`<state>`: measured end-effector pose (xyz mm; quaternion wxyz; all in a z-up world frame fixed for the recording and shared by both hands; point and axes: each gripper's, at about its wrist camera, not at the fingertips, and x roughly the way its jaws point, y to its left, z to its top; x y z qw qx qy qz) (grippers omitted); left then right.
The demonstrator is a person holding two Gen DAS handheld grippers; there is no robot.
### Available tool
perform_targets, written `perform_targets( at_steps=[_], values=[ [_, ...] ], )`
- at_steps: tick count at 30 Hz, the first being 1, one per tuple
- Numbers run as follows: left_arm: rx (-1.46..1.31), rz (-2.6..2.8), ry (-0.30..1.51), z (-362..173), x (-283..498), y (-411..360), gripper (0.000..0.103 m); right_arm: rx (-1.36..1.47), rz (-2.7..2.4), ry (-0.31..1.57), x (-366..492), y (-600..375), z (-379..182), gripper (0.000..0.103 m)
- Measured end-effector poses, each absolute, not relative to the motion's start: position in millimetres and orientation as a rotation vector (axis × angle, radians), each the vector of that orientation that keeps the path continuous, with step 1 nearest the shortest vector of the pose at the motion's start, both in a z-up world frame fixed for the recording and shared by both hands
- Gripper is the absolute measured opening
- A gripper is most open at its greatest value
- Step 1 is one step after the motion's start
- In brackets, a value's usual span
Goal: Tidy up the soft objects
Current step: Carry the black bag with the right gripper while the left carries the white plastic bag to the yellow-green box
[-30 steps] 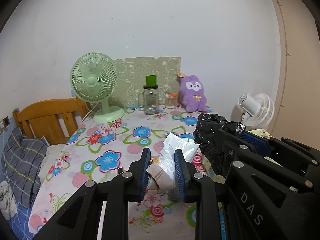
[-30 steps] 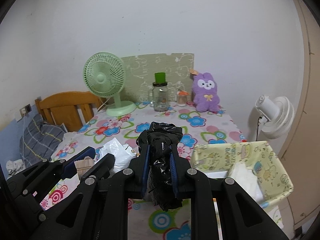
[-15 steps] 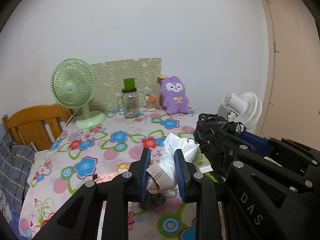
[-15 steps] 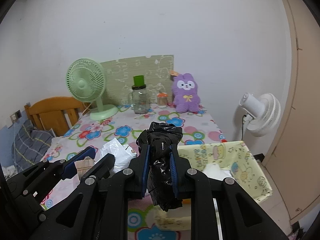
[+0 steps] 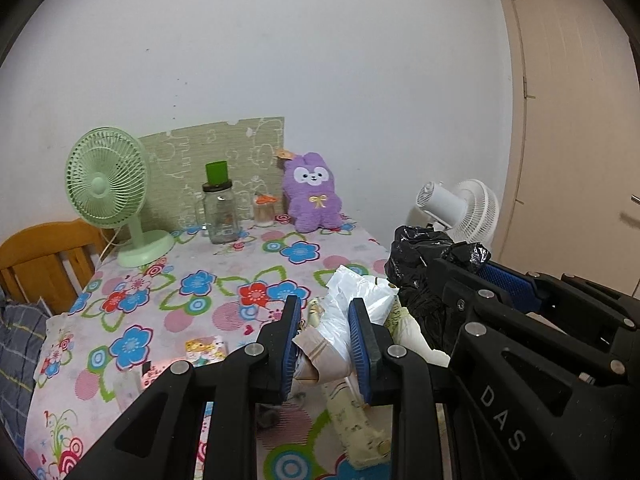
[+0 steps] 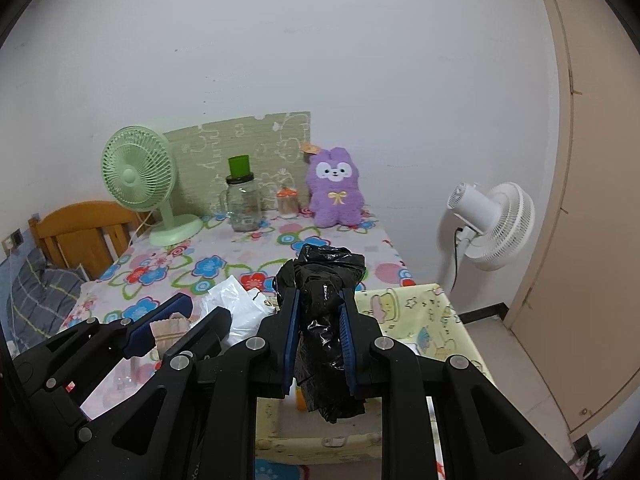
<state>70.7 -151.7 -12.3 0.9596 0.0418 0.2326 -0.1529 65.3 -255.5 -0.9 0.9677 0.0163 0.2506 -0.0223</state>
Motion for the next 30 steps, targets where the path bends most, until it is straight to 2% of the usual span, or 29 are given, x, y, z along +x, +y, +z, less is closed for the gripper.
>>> perform_targets(
  at_steps=[21, 30],
  values=[
    [0.132, -0.398, 0.513, -31, 92, -204, 0.024, 0.08, -0.134, 0.541, 80, -308, -18, 0.022],
    [0.152, -0.386, 0.555, -44, 109, -220, 0.033, 0.111, -0.155, 0.576, 92, -326, -34, 0.022]
  ],
)
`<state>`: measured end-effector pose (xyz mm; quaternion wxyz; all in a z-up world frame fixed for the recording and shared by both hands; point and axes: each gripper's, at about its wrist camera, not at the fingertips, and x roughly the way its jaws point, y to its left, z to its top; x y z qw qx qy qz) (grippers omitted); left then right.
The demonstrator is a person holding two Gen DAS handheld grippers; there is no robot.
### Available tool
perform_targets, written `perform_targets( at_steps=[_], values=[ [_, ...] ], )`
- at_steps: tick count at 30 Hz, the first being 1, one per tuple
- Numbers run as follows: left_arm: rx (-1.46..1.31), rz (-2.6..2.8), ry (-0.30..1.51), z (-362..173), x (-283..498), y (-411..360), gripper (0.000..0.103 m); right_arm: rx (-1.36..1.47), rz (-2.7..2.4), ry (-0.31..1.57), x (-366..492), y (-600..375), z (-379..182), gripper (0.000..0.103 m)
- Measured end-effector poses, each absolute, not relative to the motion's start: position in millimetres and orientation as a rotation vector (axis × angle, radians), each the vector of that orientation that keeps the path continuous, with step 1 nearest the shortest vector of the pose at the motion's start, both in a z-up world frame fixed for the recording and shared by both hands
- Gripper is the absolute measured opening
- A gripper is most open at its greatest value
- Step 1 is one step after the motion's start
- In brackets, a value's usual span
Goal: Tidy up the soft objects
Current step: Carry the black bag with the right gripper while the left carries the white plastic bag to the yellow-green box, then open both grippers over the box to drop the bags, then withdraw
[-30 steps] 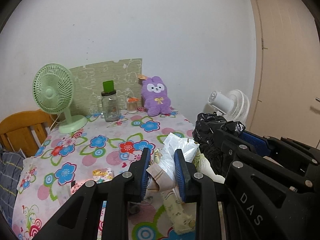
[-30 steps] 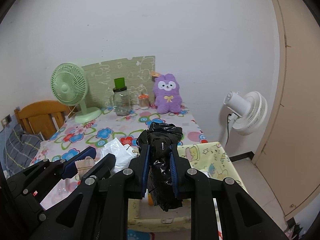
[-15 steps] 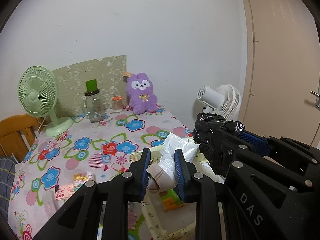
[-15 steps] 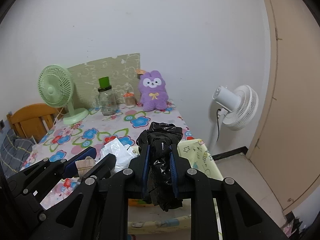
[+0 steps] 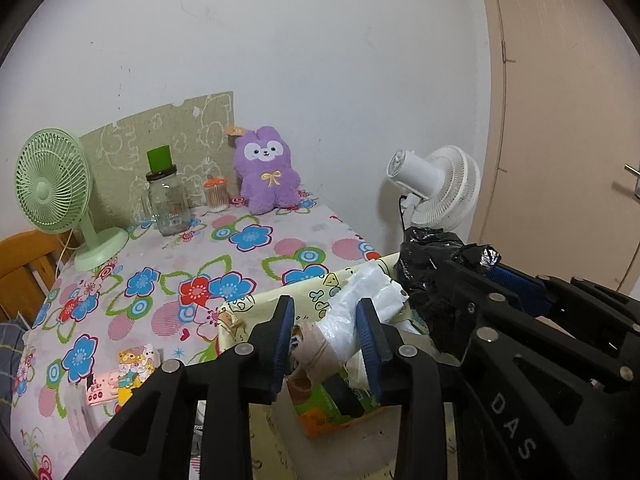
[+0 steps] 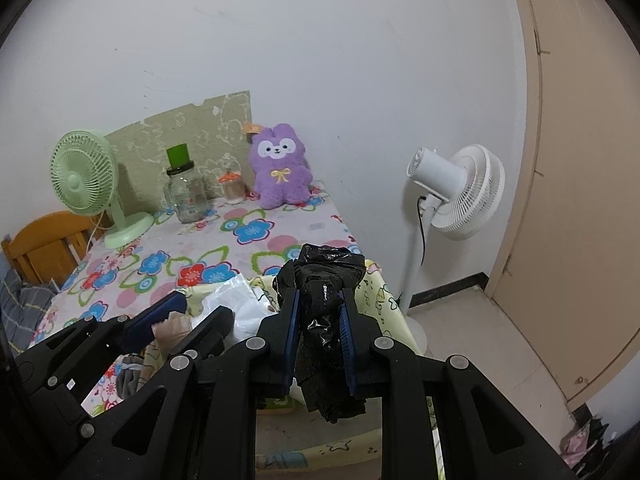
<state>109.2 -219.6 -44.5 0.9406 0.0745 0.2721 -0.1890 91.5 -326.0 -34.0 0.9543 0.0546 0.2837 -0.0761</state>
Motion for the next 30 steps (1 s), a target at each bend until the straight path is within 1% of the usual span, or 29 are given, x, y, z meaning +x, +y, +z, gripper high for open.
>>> perform_targets(
  at_steps=[3, 4, 5, 6, 7, 13, 16, 17, 18, 20, 22, 24, 26, 30],
  values=[
    [0.162, -0.378, 0.572, -48, 114, -222, 0.039, 0.122, -0.151, 0.587, 95, -329, -38, 0.022],
    [0.166, -0.376, 0.578, -49, 115, -222, 0.044, 0.127, -0.146, 0.591, 97, -330, -39, 0.022],
    [0.17, -0.376, 0.588, -49, 116, -222, 0.057, 0.129, -0.142, 0.593, 98, -330, -40, 0.022],
    [0.174, -0.377, 0.601, -50, 117, -223, 0.064, 0.134, -0.136, 0.596, 99, -331, -42, 0.022],
    [0.176, -0.378, 0.604, -50, 117, -222, 0.075, 0.139, -0.13, 0.598, 100, -331, -42, 0.022],
    [0.195, -0.362, 0.632, -53, 121, -221, 0.081, 0.158, -0.112, 0.607, 106, -331, -47, 0.022],
    [0.199, -0.361, 0.629, -53, 120, -221, 0.082, 0.157, -0.126, 0.615, 109, -331, -49, 0.033],
    [0.199, -0.364, 0.627, -52, 119, -221, 0.083, 0.156, -0.134, 0.618, 110, -331, -49, 0.043],
    [0.2, -0.375, 0.622, -51, 117, -221, 0.084, 0.157, -0.144, 0.617, 109, -331, -49, 0.056],
    [0.2, -0.381, 0.609, -49, 115, -221, 0.088, 0.159, -0.166, 0.602, 107, -331, -48, 0.067],
    [0.198, -0.382, 0.597, -47, 112, -219, 0.091, 0.157, -0.169, 0.588, 105, -330, -46, 0.07],
    [0.191, -0.386, 0.595, -45, 111, -218, 0.093, 0.153, -0.173, 0.586, 103, -328, -44, 0.076],
    [0.185, -0.384, 0.59, -43, 109, -215, 0.097, 0.153, -0.171, 0.583, 102, -326, -42, 0.078],
    [0.179, -0.365, 0.573, -39, 104, -209, 0.099, 0.144, -0.177, 0.572, 99, -321, -38, 0.079]
  ],
)
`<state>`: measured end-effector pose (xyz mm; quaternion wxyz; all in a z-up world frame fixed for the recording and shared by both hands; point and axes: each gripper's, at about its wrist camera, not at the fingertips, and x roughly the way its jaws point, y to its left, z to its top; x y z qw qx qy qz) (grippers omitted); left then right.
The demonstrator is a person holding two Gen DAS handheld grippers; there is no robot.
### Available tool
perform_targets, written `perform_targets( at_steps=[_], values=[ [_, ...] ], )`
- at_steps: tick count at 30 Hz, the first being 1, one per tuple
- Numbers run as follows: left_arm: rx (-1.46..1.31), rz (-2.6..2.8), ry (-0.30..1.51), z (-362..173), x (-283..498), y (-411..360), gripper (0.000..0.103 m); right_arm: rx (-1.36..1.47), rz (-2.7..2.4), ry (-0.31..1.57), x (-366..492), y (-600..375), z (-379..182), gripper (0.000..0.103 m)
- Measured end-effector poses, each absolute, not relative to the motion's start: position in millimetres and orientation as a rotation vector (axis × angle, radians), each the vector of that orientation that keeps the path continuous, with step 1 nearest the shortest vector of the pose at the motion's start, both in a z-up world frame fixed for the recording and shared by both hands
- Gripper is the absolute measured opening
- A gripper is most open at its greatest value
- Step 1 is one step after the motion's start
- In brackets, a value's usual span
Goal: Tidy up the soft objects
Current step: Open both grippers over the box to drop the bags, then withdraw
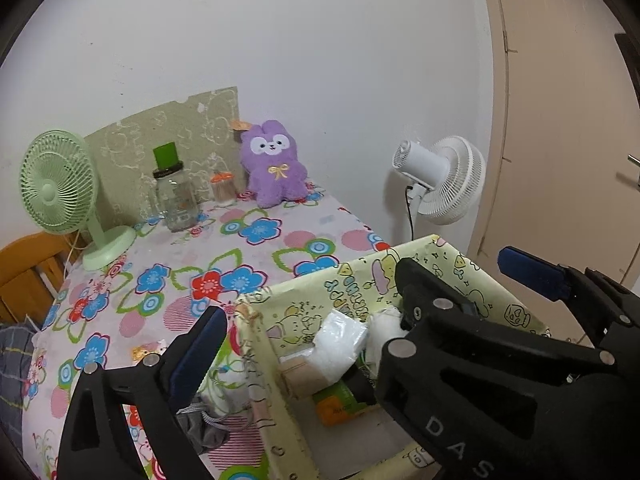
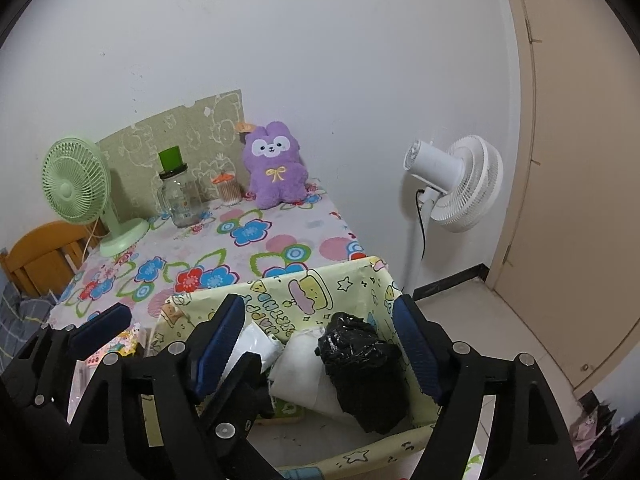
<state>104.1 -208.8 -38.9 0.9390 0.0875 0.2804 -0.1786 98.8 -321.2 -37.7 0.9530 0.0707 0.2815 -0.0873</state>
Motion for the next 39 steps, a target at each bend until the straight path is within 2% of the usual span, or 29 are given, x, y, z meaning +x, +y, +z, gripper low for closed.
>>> perform_targets(
  at_steps=[4, 7, 23, 39],
  values=[
    [0.167, -0.352, 0.567, -34, 100, -200, 0.102, 0.132, -0.174, 0.565, 94, -313, -32, 0.081],
    [0.159, -0.346, 0.555, -30, 96, -193, 0.103, 0.124, -0.169, 0.549, 89, -307, -27, 0.085],
    [0.132, -0.307, 0.508, -11, 71, -153, 0.103, 0.094, -0.124, 0.503, 67, -267, -3, 0.098],
    [0.104, -0.273, 0.475, -3, 50, -112, 0.103, 0.066, -0.078, 0.484, 48, -226, 8, 0.099]
  ],
)
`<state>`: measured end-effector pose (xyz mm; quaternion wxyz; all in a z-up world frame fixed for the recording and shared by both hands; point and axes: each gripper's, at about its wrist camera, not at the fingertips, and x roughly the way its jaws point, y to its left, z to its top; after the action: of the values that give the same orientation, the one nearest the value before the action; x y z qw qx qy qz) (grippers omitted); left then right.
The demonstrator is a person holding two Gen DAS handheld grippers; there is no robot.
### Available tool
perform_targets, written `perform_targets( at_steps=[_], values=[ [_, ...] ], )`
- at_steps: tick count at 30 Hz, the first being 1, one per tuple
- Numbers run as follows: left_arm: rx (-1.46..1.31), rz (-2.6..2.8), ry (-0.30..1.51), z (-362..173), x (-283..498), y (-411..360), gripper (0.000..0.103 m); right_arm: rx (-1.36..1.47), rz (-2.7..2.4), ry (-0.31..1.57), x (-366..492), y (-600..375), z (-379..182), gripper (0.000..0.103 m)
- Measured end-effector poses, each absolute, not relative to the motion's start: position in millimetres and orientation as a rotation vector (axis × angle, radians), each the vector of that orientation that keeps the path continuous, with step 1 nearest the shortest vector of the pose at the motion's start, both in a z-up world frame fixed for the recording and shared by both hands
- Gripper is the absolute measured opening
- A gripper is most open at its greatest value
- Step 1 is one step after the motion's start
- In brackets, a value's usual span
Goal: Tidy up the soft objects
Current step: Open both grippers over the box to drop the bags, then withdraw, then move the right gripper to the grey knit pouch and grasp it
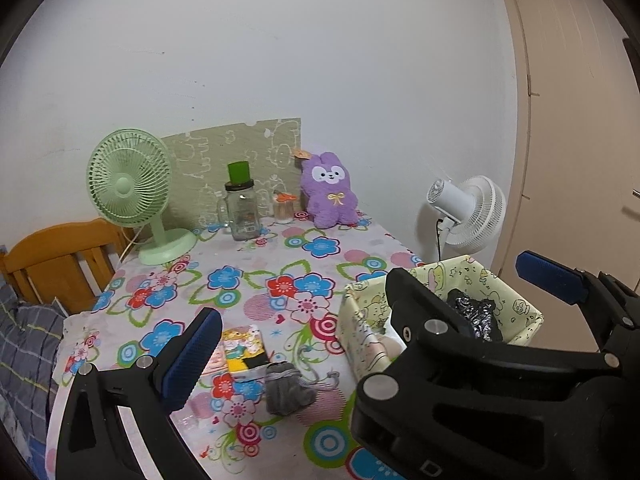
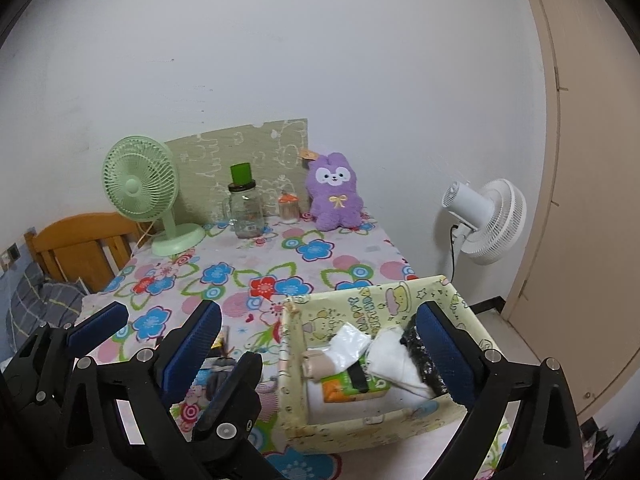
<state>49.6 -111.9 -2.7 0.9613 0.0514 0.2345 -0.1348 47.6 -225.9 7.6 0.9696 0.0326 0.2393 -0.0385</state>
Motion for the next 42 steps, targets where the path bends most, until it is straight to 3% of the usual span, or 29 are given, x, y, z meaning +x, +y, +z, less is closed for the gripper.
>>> perform_targets(
  at_steps=[17, 42],
  values=[
    [0.086, -0.218, 0.468, -10, 38, -72, 0.103, 0.043, -0.022, 0.477, 40, -185, 3, 0.1],
    [0.06, -0.135, 0.53, -56, 43, -29, 0.103, 0.05, 0.072, 0.53, 53, -142, -46, 0.099]
  ],
)
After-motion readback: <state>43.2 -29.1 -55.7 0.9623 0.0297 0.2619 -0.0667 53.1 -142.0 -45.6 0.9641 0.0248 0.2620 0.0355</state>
